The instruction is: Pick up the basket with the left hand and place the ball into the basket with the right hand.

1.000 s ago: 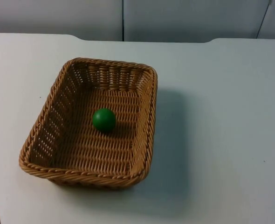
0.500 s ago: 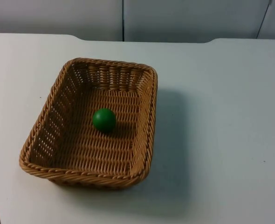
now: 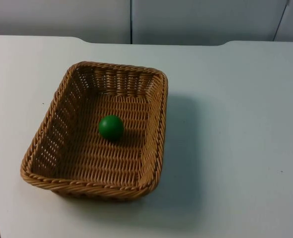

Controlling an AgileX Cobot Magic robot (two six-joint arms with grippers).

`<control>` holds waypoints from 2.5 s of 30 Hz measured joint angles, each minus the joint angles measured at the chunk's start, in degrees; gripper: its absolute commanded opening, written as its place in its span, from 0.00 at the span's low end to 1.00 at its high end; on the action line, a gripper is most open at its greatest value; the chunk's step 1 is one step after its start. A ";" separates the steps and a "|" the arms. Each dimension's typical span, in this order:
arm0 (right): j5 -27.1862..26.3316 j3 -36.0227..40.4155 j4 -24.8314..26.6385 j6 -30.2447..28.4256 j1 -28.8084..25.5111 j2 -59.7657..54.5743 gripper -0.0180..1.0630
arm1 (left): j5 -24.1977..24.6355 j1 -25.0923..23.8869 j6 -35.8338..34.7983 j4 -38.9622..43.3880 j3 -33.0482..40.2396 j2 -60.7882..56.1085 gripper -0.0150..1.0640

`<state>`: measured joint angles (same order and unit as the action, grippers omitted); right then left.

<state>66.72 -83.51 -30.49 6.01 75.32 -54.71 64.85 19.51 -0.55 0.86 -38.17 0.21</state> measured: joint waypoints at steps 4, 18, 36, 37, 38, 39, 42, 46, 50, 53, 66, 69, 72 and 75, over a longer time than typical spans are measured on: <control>-1.48 0.00 -5.37 0.00 0.00 0.22 0.01 | 0.38 0.00 0.55 -0.12 4.41 0.00 0.01; -1.83 0.00 -5.79 1.21 0.00 1.78 0.01 | -1.54 0.00 1.55 -1.17 8.18 0.00 0.01; 0.89 0.00 -2.27 1.34 0.00 1.78 0.01 | -2.44 0.00 2.00 -0.86 8.74 0.00 0.01; 1.19 0.00 -2.27 1.34 0.00 1.78 0.01 | -2.54 0.00 2.00 -0.86 8.74 0.00 0.01; 1.88 0.00 -2.27 1.34 0.00 1.78 0.01 | -2.54 0.00 2.00 -0.86 8.74 0.00 0.01; 2.41 0.00 -2.27 1.34 0.00 1.78 0.01 | -2.54 0.00 2.00 -0.86 8.74 0.00 0.01; 3.04 0.00 -2.16 1.34 0.00 1.78 0.01 | -2.54 0.00 2.00 -0.86 8.74 0.00 0.01; 3.41 0.00 -2.16 1.34 0.00 1.78 0.01 | -2.54 0.00 2.00 -0.86 8.74 0.00 0.01; 3.41 0.00 -2.16 1.34 0.00 1.78 0.01 | -2.54 0.00 2.00 -0.86 8.74 0.00 0.01; 3.41 0.00 -1.55 1.34 0.00 1.78 0.01 | -2.54 0.00 2.00 -0.86 8.74 0.00 0.01; 3.41 0.00 17.02 -3.58 -22.00 1.78 0.01 | -2.54 0.00 2.00 -0.86 8.74 0.00 0.01; 3.41 0.12 24.30 -10.08 -31.13 2.16 0.01 | -2.54 0.00 2.00 -0.86 8.74 0.00 0.01; 3.27 4.50 32.34 -16.55 -43.65 4.94 0.01 | -2.54 0.00 2.00 -0.86 8.74 0.00 0.01; 3.27 8.79 34.01 -17.43 -48.82 8.52 0.01 | -2.54 0.00 2.00 -0.86 8.74 0.00 0.01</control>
<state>69.99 -74.72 3.52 -11.42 26.50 -46.19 62.31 19.51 1.45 0.00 -29.44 0.21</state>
